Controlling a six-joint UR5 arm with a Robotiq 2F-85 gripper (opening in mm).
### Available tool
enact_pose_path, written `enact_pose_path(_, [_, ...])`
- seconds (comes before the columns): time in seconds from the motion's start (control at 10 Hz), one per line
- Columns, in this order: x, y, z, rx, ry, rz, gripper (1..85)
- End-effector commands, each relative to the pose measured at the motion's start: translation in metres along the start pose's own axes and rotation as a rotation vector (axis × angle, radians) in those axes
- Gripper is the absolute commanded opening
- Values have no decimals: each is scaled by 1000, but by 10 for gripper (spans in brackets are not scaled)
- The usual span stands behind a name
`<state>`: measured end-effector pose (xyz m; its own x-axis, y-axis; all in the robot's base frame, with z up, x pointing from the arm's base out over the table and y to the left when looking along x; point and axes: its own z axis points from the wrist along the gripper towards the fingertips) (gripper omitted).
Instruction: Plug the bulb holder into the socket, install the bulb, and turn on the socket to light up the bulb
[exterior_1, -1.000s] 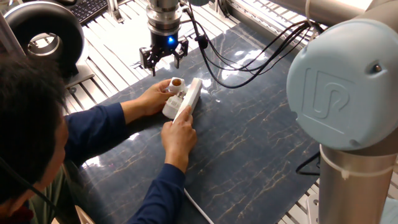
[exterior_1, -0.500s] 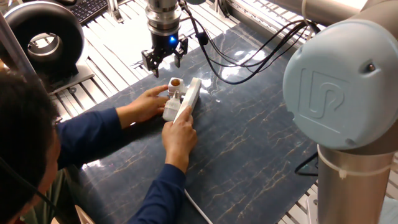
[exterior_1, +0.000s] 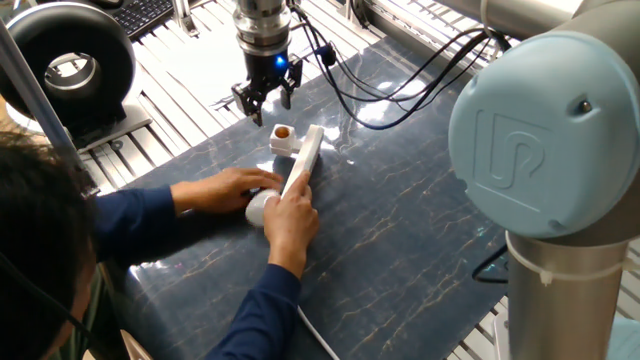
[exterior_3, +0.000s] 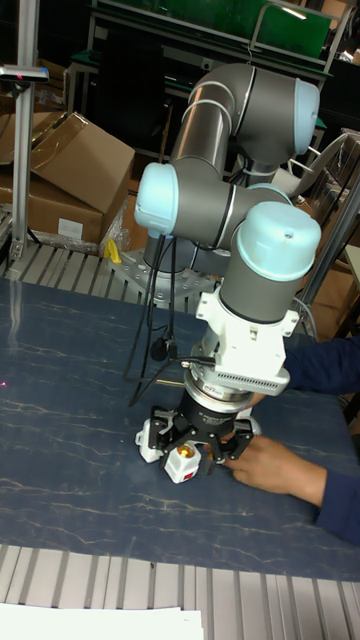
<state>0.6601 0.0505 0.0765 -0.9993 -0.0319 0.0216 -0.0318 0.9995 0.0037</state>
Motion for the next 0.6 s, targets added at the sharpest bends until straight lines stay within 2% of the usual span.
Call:
enact_pose_path(0.0, [5,3,-7,-34,22,-6,537])
enact_pose_path(0.1, [5,8,-9,-54,30,5,470])
enact_pose_path(0.2, [4,11,-12,-54,36,9,410])
enact_pose_path(0.3, [8,17,-16,-51,65,34,367])
enact_pose_path(0.4, [8,23,-20,-57,70,41,133])
enact_pose_path(0.5, [5,37,-22,-104,63,57,10])
